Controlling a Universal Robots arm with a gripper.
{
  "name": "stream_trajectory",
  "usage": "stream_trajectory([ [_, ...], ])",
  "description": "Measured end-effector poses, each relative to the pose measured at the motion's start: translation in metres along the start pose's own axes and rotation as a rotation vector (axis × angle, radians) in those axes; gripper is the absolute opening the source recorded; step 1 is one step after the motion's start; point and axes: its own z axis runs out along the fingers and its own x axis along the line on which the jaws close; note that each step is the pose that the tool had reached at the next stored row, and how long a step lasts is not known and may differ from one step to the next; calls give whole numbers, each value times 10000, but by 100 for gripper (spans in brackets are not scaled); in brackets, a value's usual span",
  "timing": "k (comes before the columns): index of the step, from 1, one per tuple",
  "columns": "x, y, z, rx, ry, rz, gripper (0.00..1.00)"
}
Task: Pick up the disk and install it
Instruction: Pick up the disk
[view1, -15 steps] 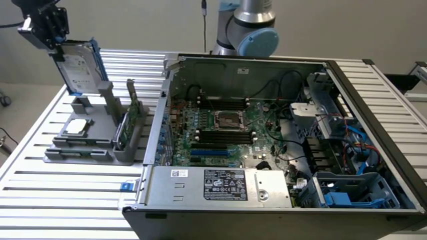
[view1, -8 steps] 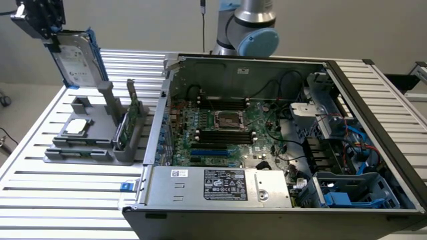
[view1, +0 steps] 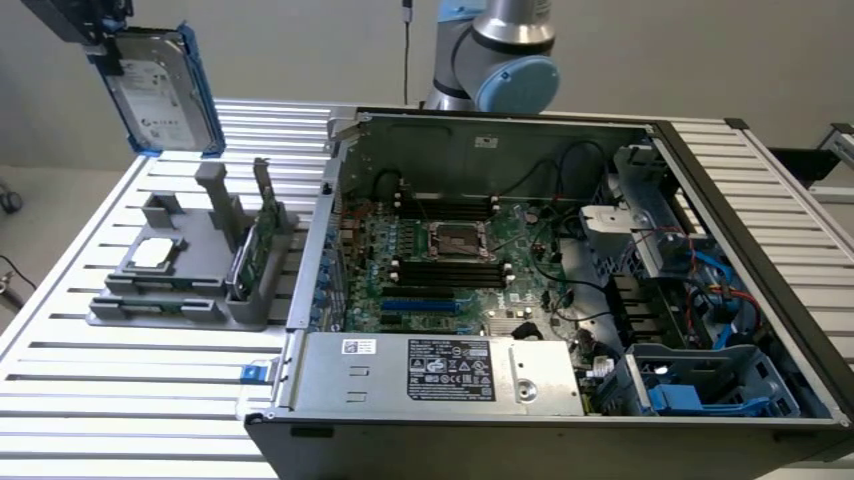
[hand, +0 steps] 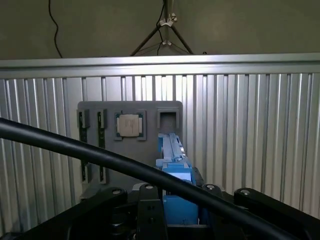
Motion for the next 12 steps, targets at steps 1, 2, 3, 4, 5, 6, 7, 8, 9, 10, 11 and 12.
stream_trajectory([
  [1,2,-30,-46,-1,-1,-2,33],
  [2,5,-62,-91,-1,-2,-2,33],
  [3,9,-100,-139,-3,-2,-2,33],
  [4,15,-138,-183,-1,-3,-2,33],
  [5,22,-182,-228,-3,-4,-2,33],
  [6,30,-229,-274,-4,-5,-2,33],
  [7,37,-274,-318,-5,-8,-1,33],
  [8,45,-317,-362,-8,-9,-1,33],
  [9,53,-367,-410,-9,-12,-2,33],
  [10,61,-409,-453,-11,-13,-2,33],
  [11,69,-455,-497,-15,-14,-2,33],
  [12,79,-504,-546,-17,-16,-3,33],
])
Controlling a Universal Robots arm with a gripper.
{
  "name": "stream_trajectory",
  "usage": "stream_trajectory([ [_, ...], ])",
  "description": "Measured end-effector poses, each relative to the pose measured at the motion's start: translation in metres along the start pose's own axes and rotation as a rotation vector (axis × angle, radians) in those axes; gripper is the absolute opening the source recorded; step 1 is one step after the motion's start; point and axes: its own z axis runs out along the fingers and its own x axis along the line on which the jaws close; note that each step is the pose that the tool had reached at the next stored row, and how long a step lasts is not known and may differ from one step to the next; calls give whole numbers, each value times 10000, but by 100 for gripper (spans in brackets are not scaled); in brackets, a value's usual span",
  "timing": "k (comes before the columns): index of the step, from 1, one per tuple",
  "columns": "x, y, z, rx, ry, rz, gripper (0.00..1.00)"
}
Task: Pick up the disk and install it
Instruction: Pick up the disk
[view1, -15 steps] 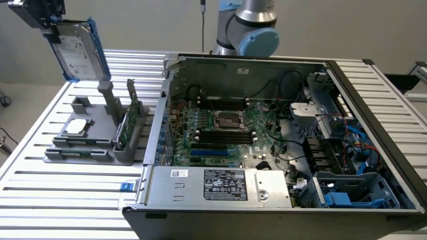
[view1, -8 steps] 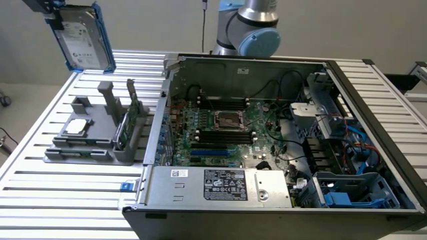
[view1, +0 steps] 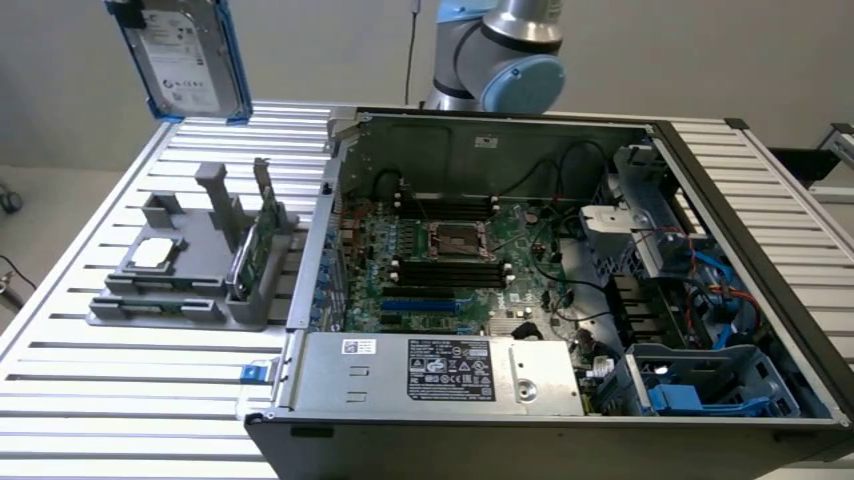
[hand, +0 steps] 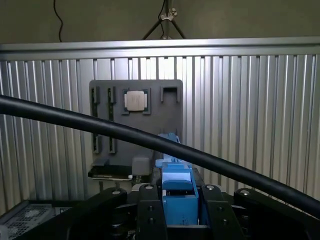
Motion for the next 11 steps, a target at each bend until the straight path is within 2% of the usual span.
stream_trajectory([
  [4,48,-181,-150,-9,-2,0,33],
  [11,171,-451,-311,-25,-2,1,33],
])
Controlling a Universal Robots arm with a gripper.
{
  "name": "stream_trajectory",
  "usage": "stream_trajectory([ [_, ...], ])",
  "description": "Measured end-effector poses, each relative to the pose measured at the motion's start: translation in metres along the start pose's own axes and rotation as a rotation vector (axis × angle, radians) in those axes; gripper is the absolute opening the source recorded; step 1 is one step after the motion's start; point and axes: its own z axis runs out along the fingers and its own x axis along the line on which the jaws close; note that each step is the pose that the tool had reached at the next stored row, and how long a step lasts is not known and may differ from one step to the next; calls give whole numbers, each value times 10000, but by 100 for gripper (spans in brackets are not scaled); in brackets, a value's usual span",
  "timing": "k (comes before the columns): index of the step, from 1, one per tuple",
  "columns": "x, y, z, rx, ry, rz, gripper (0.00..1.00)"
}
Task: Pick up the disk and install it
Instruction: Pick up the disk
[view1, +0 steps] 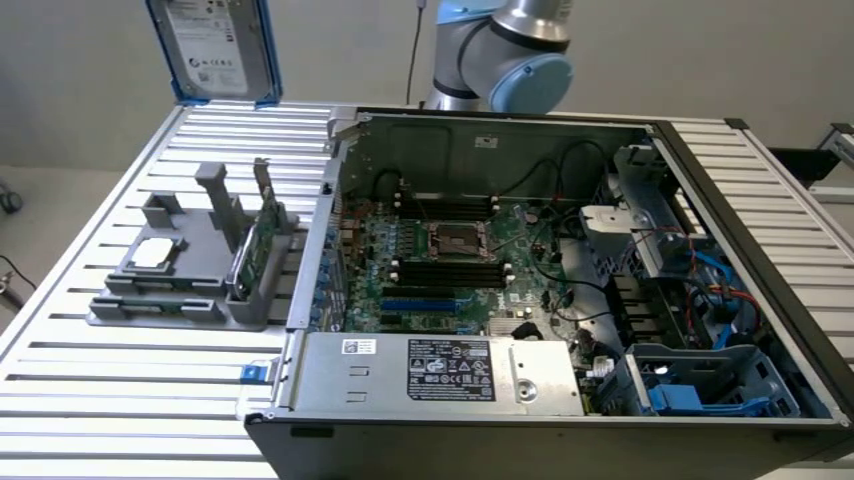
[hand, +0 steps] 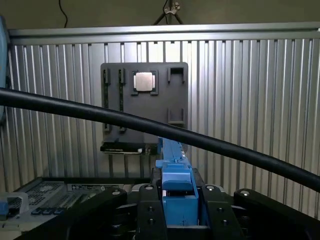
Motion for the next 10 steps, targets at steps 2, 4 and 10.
stream_trajectory([
  [2,34,-83,-40,-4,0,-2,33],
  [4,68,-170,-78,-9,0,-1,33],
  [10,165,-445,-158,-31,0,-2,33],
])
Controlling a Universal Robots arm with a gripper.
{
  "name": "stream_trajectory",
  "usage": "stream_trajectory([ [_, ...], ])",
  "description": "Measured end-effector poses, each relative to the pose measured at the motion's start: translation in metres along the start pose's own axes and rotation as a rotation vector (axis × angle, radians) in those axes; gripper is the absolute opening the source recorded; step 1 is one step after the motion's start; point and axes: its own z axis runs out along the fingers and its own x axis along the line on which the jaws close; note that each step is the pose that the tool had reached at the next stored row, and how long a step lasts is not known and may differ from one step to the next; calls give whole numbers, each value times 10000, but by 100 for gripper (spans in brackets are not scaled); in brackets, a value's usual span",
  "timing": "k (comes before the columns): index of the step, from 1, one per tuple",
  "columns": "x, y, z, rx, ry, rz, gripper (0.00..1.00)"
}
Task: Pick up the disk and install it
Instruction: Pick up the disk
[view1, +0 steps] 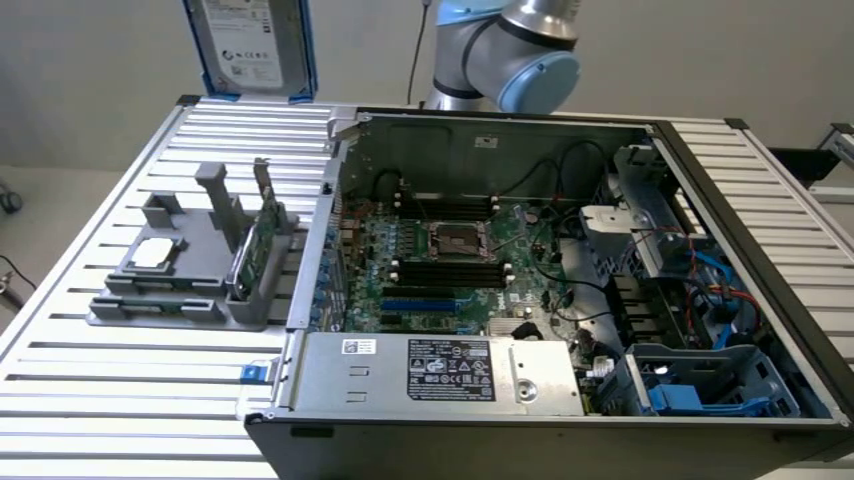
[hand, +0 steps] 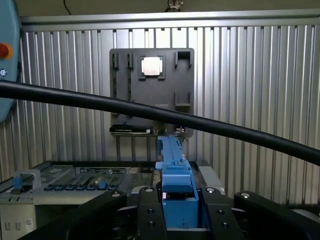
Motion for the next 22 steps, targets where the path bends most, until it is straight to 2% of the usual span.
stream_trajectory([
  [7,108,-321,-56,-29,1,0,33],
  [22,354,-1009,-82,-87,2,-2,33],
])
